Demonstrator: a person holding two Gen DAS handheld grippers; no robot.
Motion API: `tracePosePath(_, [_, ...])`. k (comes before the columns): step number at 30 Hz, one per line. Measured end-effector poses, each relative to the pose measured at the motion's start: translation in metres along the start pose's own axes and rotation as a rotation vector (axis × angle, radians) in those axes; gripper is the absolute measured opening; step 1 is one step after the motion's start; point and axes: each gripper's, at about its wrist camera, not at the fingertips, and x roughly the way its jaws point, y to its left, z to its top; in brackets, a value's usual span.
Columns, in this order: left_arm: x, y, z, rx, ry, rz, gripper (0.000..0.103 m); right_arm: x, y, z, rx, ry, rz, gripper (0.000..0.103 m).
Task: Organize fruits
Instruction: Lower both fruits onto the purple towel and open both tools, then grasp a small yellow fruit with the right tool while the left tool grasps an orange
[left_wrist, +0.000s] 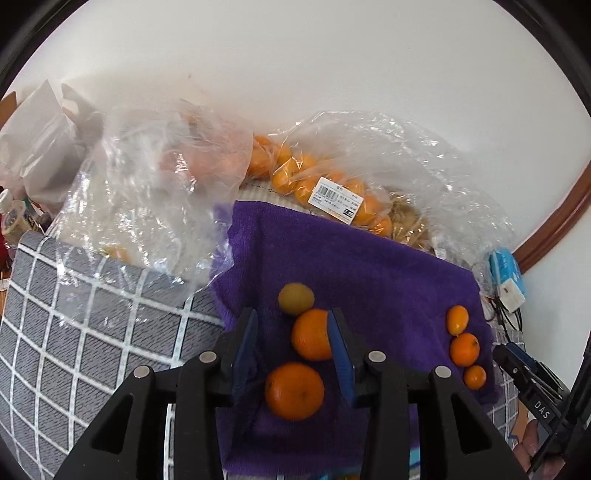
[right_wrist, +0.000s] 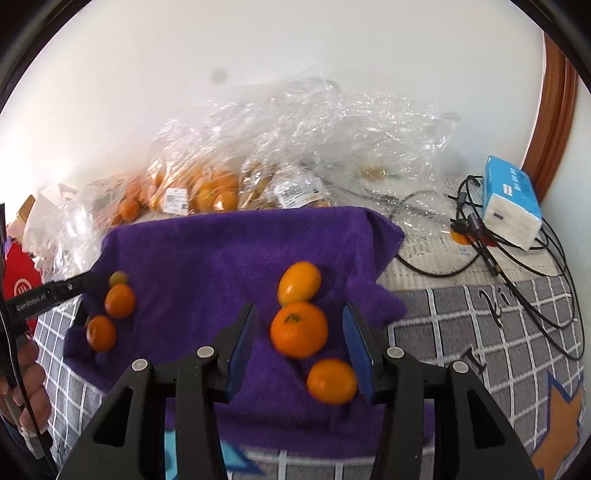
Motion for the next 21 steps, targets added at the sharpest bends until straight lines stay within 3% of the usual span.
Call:
tracePosePath(6, [-0.038, 0.014, -0.032, 0.039, -0.026, 0.028, 0.037, -0.025, 0.022, -0.030, -0.035, -0.001, 0.008, 0.046])
tracePosePath(7, [-0.043, 0.017, -0.038, 0.045, -0.029, 0.034, 0.037, -0.027, 0.026, -0.036, -0.039, 0.002, 0.009, 0.042])
tracePosePath(8, [-0.050, 0.021, -0.047, 0.056, -0.035, 0.041, 0.037, -0.028, 0.031, -0.044, -0.044, 0.007, 0.011, 0.032])
tracePosePath(10, [-0.059, 0.027, -0.060, 0.073, -0.045, 0.068, 0.037, -0.028, 0.039, -0.057, -0.064, 0.020, 0.023, 0.025])
tracePosePath(12, [-0.068, 0.034, -0.074, 0.077, -0.063, 0.104, 0.037, -0.027, 0.047, -0.069, -0.082, 0.034, 0.035, 0.025])
tracePosePath(21, [-0.084, 0.065, -0.121, 0.047, -0.029, 0.131, 0.037, -0.033, 0.087, -0.118, -0.112, 0.075, 0.172, 0.027])
